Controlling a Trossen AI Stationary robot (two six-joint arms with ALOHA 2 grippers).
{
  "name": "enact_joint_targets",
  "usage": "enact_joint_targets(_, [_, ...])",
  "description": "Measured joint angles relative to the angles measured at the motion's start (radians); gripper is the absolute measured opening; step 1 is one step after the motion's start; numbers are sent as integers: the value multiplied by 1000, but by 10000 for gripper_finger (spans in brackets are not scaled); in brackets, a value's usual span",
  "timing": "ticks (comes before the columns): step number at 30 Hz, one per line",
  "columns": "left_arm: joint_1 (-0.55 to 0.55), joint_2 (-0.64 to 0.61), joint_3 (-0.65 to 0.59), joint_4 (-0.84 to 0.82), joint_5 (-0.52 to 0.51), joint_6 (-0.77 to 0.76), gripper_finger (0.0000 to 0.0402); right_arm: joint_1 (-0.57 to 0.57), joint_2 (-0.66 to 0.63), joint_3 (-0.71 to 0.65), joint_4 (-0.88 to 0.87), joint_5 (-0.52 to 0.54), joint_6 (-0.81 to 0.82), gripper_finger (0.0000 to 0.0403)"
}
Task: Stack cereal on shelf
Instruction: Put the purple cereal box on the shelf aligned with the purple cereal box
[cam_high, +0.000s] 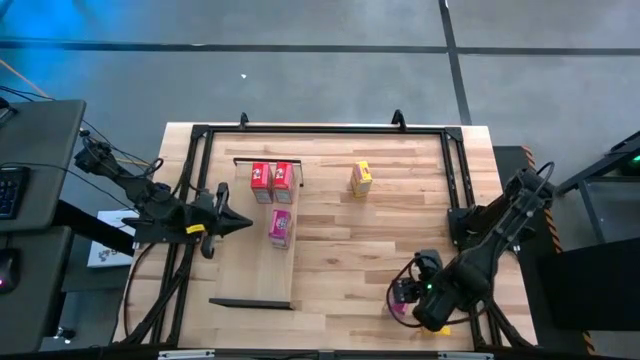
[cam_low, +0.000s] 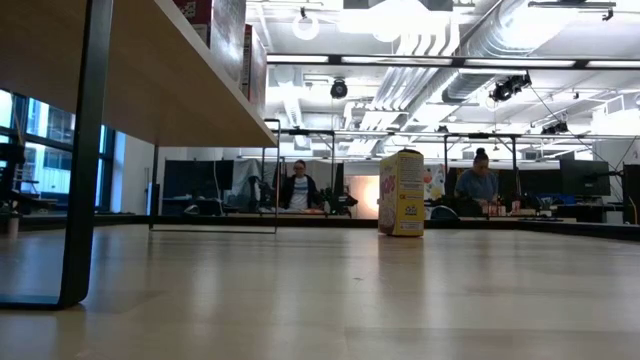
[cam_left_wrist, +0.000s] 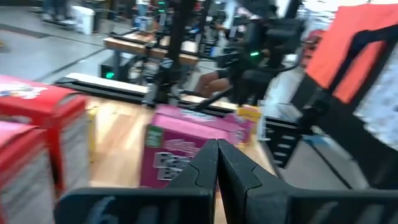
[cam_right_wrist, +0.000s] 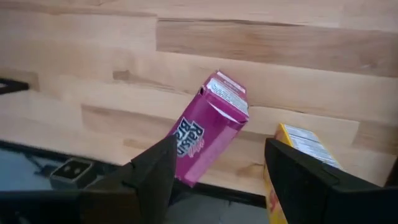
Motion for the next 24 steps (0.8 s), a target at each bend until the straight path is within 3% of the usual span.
enact_joint_targets(11, [-75,-4,0,8,-33,2,0,-3,55,0,40,42,37,232])
enact_joint_targets(24, [-79,-4,0,28,-39,27,0,-38,119,0,89,-19,57,232])
